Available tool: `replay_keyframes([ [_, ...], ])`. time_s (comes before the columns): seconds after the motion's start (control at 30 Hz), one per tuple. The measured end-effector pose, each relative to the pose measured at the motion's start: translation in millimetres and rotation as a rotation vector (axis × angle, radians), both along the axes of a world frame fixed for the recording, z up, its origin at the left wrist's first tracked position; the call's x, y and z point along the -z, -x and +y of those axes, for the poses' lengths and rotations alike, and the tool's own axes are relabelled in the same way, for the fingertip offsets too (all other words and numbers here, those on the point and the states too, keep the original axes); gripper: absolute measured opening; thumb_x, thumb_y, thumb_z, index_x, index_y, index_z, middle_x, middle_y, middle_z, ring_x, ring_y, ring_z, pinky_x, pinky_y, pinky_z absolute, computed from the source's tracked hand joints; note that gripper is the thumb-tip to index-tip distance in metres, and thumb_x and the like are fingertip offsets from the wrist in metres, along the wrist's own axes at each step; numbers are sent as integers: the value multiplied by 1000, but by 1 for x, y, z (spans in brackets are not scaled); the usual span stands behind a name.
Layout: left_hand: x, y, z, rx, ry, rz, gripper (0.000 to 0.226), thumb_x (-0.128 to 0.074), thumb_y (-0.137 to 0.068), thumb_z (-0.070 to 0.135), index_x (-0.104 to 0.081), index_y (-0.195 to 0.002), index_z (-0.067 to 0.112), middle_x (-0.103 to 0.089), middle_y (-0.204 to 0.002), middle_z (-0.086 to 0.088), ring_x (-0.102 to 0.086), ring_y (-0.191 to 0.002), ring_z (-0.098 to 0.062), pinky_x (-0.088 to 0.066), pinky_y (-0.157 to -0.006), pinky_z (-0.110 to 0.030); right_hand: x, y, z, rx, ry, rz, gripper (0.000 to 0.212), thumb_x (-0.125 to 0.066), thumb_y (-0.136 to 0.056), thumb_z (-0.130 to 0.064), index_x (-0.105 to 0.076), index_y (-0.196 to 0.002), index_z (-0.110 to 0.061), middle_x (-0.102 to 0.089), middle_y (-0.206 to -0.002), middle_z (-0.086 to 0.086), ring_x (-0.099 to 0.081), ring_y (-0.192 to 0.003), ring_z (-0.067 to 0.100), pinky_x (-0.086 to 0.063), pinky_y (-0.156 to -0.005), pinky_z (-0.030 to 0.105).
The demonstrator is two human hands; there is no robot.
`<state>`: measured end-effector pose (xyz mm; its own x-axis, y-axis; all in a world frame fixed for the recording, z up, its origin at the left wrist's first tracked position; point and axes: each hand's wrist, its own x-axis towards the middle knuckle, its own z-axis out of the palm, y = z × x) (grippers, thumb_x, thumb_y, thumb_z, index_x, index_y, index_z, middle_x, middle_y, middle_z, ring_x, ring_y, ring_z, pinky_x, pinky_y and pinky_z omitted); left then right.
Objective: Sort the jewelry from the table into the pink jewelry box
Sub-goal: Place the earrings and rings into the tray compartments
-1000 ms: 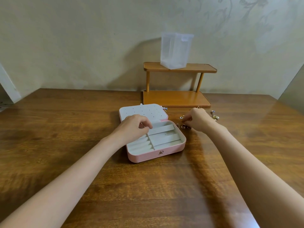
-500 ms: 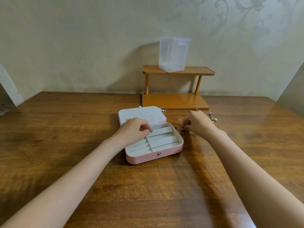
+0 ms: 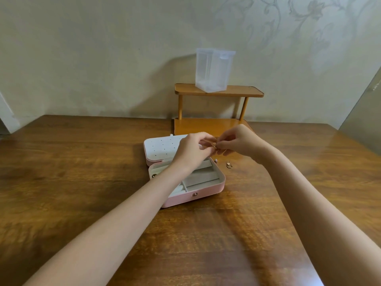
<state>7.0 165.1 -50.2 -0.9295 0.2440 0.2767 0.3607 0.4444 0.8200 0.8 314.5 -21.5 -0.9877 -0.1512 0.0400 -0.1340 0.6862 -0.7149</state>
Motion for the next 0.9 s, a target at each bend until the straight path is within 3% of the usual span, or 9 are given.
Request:
replay_keyframes([
  [0.17,0,5,14,-33,-2,-76,13,-68,-83,9,-71,-95,9,-71,-88,-7,-69,-79,-15,-57,-78,-27,8,-5,16,100,258,-174,10,-62,-86,-5,-69,-91,0,-71,-83,12,-68,-73,16,-58,-68,23],
  [0.27,2,7,15,-41,65,-98,12,-66,-84,8,-71,-95,7,-70,-85,-6,-68,-72,-13,-56,-79,-27,15,-7,26,168,294,-223,10,-62,-86,-7,-69,-88,0,-70,-80,10,-67,-69,15,-57,-63,21],
  [0.4,4,11,12,-94,101,-132,11,-66,-85,9,-69,-95,9,-68,-81,-4,-65,-69,-9,-55,-78,-27,28,-7,33,257,70,-235,10,-59,-87,-5,-66,-86,2,-67,-75,10,-62,-61,13,-53,-55,18],
  [0.57,2,11,19,-89,111,-153,10,-66,-84,10,-71,-92,8,-67,-76,-4,-62,-63,-9,-55,-79,-27,31,-12,24,90,396,-119,14,-64,-85,-8,-65,-95,2,-69,-82,14,-66,-68,17,-57,-63,20],
  [0.7,2,11,23,-77,96,-197,11,-67,-84,12,-71,-93,8,-67,-78,-5,-62,-65,-9,-54,-82,-28,29,-10,21,65,299,-17,9,-66,-84,-10,-69,-85,-1,-70,-77,12,-67,-64,13,-56,-62,19],
  [0.8,4,12,17,-116,60,-209,10,-67,-84,12,-70,-92,7,-68,-79,-6,-64,-67,-11,-55,-79,-28,33,-8,27,138,285,-50,8,-66,-85,-12,-68,-81,-5,-69,-76,9,-66,-64,13,-56,-59,20],
  [0.9,4,12,5,-100,-110,-280,12,-66,-85,7,-69,-94,0,-69,-84,-10,-68,-75,-15,-56,-76,-26,43,-8,32,145,12,-169,8,-67,-84,-12,-69,-77,-8,-66,-69,3,-62,-60,11,-49,-50,17],
])
